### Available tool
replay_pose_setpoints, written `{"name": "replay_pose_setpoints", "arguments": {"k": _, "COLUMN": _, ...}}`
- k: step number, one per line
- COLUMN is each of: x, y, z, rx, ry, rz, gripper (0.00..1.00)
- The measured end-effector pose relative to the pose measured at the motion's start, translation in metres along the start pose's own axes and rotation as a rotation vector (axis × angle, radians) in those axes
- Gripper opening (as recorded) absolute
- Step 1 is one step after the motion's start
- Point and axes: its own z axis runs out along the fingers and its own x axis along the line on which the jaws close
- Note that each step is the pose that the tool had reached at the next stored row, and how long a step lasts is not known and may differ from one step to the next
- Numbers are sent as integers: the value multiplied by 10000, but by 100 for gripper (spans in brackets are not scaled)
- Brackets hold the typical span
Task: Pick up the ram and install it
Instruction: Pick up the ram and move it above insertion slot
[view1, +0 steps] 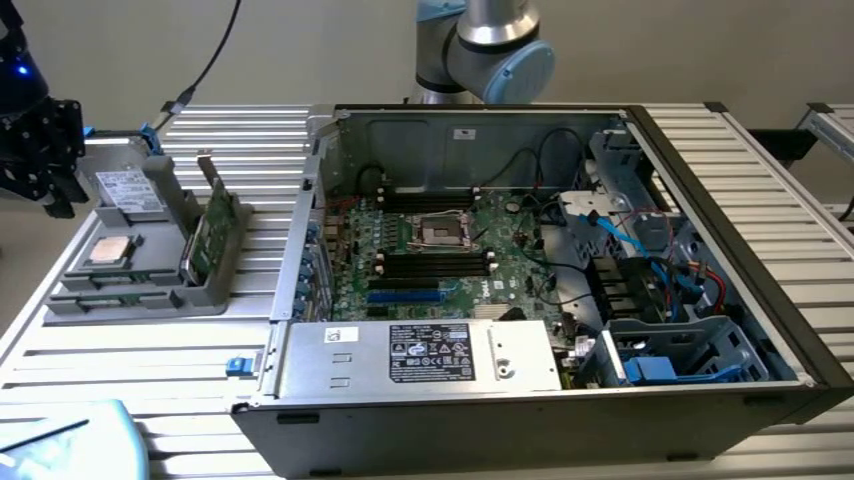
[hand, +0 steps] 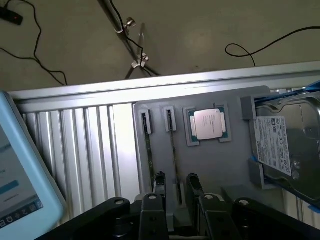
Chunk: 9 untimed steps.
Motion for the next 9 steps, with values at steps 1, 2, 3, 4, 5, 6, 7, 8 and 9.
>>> {"name": "replay_pose_setpoints", "arguments": {"k": 1, "x": 11, "y": -1, "z": 17, "rx": -1, "ry": 1, "rz": -2, "gripper": 31}}
{"name": "replay_pose_setpoints", "arguments": {"k": 2, "x": 26, "y": -3, "z": 36, "rx": 0, "ry": 1, "rz": -4, "gripper": 31}}
{"name": "replay_pose_setpoints", "arguments": {"k": 3, "x": 45, "y": -7, "z": 56, "rx": 1, "ry": 0, "rz": -8, "gripper": 31}}
{"name": "replay_pose_setpoints", "arguments": {"k": 4, "x": 65, "y": -10, "z": 75, "rx": 1, "ry": 0, "rz": -10, "gripper": 31}}
{"name": "replay_pose_setpoints", "arguments": {"k": 5, "x": 83, "y": -13, "z": 93, "rx": 2, "ry": -2, "rz": -12, "gripper": 31}}
{"name": "replay_pose_setpoints", "arguments": {"k": 6, "x": 101, "y": -16, "z": 112, "rx": 1, "ry": -3, "rz": -17, "gripper": 31}}
{"name": "replay_pose_setpoints", "arguments": {"k": 7, "x": 110, "y": -18, "z": 131, "rx": 3, "ry": -3, "rz": -26, "gripper": 31}}
{"name": "replay_pose_setpoints", "arguments": {"k": 8, "x": 115, "y": -19, "z": 149, "rx": 3, "ry": -3, "rz": -42, "gripper": 31}}
{"name": "replay_pose_setpoints", "arguments": {"k": 9, "x": 122, "y": -21, "z": 166, "rx": 3, "ry": 0, "rz": -78, "gripper": 31}}
